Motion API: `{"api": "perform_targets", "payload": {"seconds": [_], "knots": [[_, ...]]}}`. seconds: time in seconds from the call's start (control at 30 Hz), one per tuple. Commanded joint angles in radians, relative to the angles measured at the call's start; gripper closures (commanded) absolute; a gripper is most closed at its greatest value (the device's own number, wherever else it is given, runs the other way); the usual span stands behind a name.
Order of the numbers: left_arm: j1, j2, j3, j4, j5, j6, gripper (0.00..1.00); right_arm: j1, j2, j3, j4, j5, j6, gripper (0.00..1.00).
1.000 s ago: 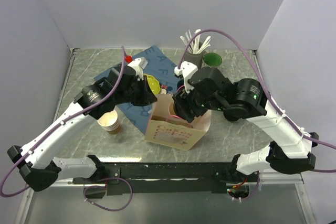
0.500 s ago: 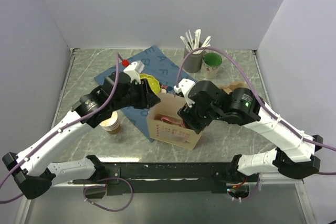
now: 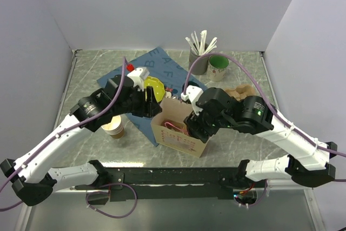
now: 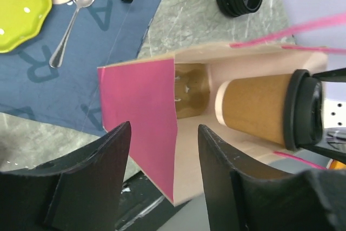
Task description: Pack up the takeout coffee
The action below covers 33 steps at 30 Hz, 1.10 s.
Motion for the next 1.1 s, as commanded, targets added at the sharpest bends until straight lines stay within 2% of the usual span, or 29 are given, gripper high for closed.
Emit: {"api": "perform_targets", "payload": {"seconds": [0.0,0.07,0.17,0.2,0.3,0.4,0.53,0.63,0.67,0.73,0.87,1.07], "knots": [[-0.005,0.053,0.043,0.036,-0.053,0.063,0.42,0.02,0.008,0.018,0.008,0.018,0.027,0.54],[-0.005,0.088,0.075,0.02,-0.102,0.088,0.43,0.027,0.014,0.024,0.002,0.02,0.035,0.54],[-0.005,0.131,0.095,0.046,-0.085,0.116,0.5,0.032,0.023,0.027,-0.001,0.044,0.04,0.54],[-0.005,0.148,0.109,0.046,-0.077,0.119,0.62,0.034,0.028,0.033,-0.006,0.054,0.04,0.54],[-0.005,0.16,0.118,0.06,-0.05,0.131,0.87,0.034,0.012,0.021,0.017,0.094,0.034,0.54],[-0.005,0.144,0.129,0.141,-0.022,0.132,0.99,0.018,-0.006,0.015,0.048,0.159,-0.026,0.54],[-0.005,0.115,0.14,0.236,0.005,0.108,0.99,-0.006,0.023,0.073,0.041,0.19,-0.117,0.54],[-0.022,0.01,-0.012,0.432,0.025,0.094,0.99,-0.005,0.017,0.059,0.072,0.186,-0.127,0.54],[-0.023,-0.054,-0.114,0.486,0.038,0.088,0.99,-0.005,0.005,0.024,0.083,0.186,-0.126,0.54],[-0.026,-0.096,-0.182,0.563,0.059,0.067,0.99,-0.006,-0.009,-0.019,0.12,0.192,-0.123,0.54],[-0.031,-0.119,-0.25,0.522,0.084,0.059,0.99,-0.003,-0.026,-0.085,0.155,0.19,-0.108,0.54],[-0.035,-0.188,-0.365,0.572,0.111,0.051,0.99,0.03,-0.083,-0.203,0.255,0.196,-0.123,0.54]]}}
